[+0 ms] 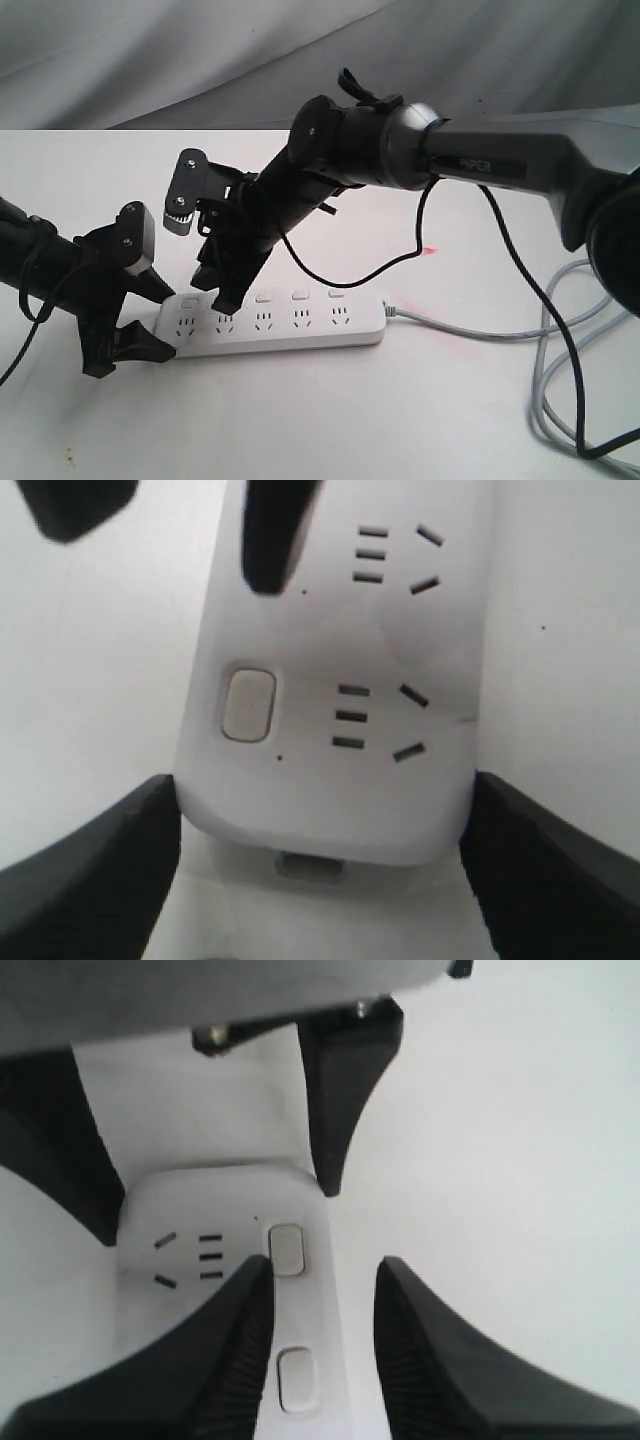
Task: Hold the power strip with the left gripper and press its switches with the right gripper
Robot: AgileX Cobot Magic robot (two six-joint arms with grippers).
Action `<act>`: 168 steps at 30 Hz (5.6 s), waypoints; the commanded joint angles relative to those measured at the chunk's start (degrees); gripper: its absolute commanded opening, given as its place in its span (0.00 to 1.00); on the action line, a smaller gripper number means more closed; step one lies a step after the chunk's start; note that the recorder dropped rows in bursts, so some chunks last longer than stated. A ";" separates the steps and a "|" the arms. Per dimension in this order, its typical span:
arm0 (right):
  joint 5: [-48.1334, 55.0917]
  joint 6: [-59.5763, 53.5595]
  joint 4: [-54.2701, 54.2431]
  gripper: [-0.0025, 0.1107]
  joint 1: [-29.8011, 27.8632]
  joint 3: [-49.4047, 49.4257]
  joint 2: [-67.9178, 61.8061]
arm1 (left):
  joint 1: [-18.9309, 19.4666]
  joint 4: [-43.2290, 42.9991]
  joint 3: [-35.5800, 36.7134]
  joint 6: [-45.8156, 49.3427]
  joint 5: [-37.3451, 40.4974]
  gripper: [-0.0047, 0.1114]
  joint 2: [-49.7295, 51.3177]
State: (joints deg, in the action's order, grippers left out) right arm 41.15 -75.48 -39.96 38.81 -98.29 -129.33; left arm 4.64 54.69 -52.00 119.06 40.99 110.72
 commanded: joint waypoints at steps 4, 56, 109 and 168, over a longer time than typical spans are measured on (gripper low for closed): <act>1.78 0.81 1.41 0.31 -2.09 0.21 0.73 | 0.05 0.08 -0.26 0.04 0.84 0.56 0.00; 1.90 0.81 4.89 0.31 -2.20 1.21 -6.80 | 0.05 0.08 -0.26 0.08 0.84 0.56 0.00; 0.15 1.59 2.33 0.31 -5.22 6.47 2.88 | 0.05 0.08 -0.26 0.05 0.84 0.56 0.00; 0.18 -0.54 5.86 0.31 -5.33 6.47 -0.86 | 0.05 0.08 -0.26 0.08 0.84 0.56 0.00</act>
State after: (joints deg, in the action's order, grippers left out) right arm 40.96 -75.68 -37.57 33.58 -92.86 -130.29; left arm 4.64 54.58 -52.00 119.06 40.99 110.72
